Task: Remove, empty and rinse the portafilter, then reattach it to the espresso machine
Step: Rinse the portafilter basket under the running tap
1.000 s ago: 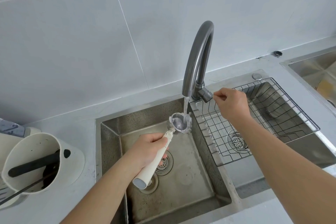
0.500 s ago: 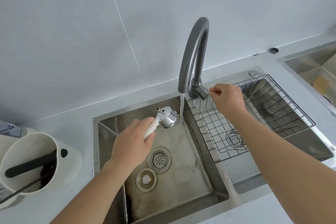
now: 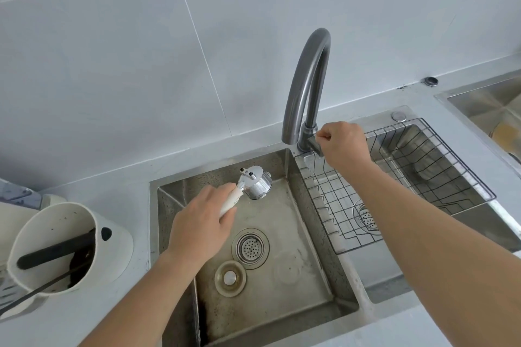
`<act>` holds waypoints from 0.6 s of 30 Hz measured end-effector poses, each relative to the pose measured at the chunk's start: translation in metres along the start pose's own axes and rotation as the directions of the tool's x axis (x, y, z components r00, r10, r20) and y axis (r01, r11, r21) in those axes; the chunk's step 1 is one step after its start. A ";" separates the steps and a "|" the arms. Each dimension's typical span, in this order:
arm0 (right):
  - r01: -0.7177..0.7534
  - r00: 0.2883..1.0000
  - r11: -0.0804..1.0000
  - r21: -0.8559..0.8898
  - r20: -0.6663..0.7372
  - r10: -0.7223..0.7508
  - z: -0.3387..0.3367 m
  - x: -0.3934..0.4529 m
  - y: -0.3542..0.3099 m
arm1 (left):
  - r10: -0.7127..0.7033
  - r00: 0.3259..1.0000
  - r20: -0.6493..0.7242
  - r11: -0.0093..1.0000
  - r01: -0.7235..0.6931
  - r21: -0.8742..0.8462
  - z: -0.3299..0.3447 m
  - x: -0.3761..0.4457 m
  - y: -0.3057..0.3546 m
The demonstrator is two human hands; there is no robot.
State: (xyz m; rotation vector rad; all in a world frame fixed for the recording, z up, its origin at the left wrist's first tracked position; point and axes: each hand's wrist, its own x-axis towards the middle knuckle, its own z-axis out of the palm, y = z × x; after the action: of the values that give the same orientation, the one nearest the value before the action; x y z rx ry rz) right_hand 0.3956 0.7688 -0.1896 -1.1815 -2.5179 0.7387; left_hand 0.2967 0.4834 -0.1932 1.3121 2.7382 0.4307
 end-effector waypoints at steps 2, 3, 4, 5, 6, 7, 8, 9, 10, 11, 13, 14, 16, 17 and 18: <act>0.002 1.000 1.000 0.010 -0.009 -0.002 0.001 0.000 0.001 | -0.001 1.000 -0.007 1.000 0.001 -0.003 -0.001 -0.002 0.000; 0.005 1.000 1.000 0.013 -0.012 -0.005 0.001 0.000 0.001 | 0.004 1.000 -0.012 1.000 -0.004 -0.004 -0.001 -0.003 0.000; 0.009 1.000 1.000 0.012 -0.015 -0.009 0.002 0.000 0.001 | 0.010 1.000 -0.017 1.000 -0.010 -0.004 -0.001 -0.005 0.000; 0.013 1.000 1.000 0.009 -0.017 -0.013 0.002 -0.001 0.001 | 0.011 1.000 -0.017 1.000 -0.011 -0.004 -0.002 -0.006 -0.001; 0.014 1.000 1.000 0.008 -0.019 -0.014 0.002 -0.001 0.001 | 0.006 1.000 -0.015 1.000 -0.006 -0.004 -0.003 -0.008 -0.002; 0.011 1.000 1.000 0.010 -0.023 -0.010 0.002 -0.001 0.002 | -0.001 1.000 -0.014 1.000 0.001 -0.006 -0.004 -0.009 -0.003; 0.007 1.000 1.000 0.012 -0.024 -0.007 0.002 -0.002 0.001 | -0.008 1.000 -0.014 1.000 0.008 -0.010 -0.005 -0.011 -0.004; 0.005 1.000 1.000 0.012 -0.025 -0.005 0.003 -0.002 0.001 | -0.013 1.000 -0.016 1.000 0.013 -0.016 -0.006 -0.013 -0.004; 0.004 1.000 1.000 0.010 -0.024 -0.003 0.003 -0.002 0.001 | -0.015 1.000 -0.017 1.000 0.015 -0.019 -0.007 -0.014 -0.005; 0.006 1.000 1.000 0.008 -0.024 -0.005 0.003 -0.003 0.001 | -0.019 1.000 -0.019 1.000 0.019 -0.022 -0.009 -0.017 -0.004; 0.011 1.000 1.000 0.004 -0.028 -0.011 0.002 -0.003 0.000 | -0.034 0.999 -0.028 0.999 0.033 -0.033 -0.011 -0.023 -0.005; 0.010 1.000 1.000 0.001 -0.030 -0.010 0.001 -0.004 0.000 | -0.043 0.999 -0.033 0.998 0.042 -0.041 -0.013 -0.026 -0.005; 0.009 0.999 1.000 -0.006 -0.032 -0.009 0.001 -0.005 0.000 | -0.055 0.998 -0.041 0.997 0.053 -0.059 -0.014 -0.032 -0.006; 0.008 0.999 1.000 -0.010 -0.033 -0.008 0.002 -0.005 -0.001 | -0.057 0.997 -0.044 0.996 0.054 -0.067 -0.014 -0.034 -0.006; 0.008 0.999 1.000 -0.013 -0.032 -0.009 0.002 -0.005 0.000 | -0.061 0.997 -0.044 0.996 0.058 -0.075 -0.014 -0.036 -0.007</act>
State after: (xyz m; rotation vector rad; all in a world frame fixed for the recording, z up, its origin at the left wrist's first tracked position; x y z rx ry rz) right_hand 0.3977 0.7641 -0.1910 -1.1765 -2.5034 0.6964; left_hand 0.3117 0.4486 -0.1832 1.2154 2.7614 0.5576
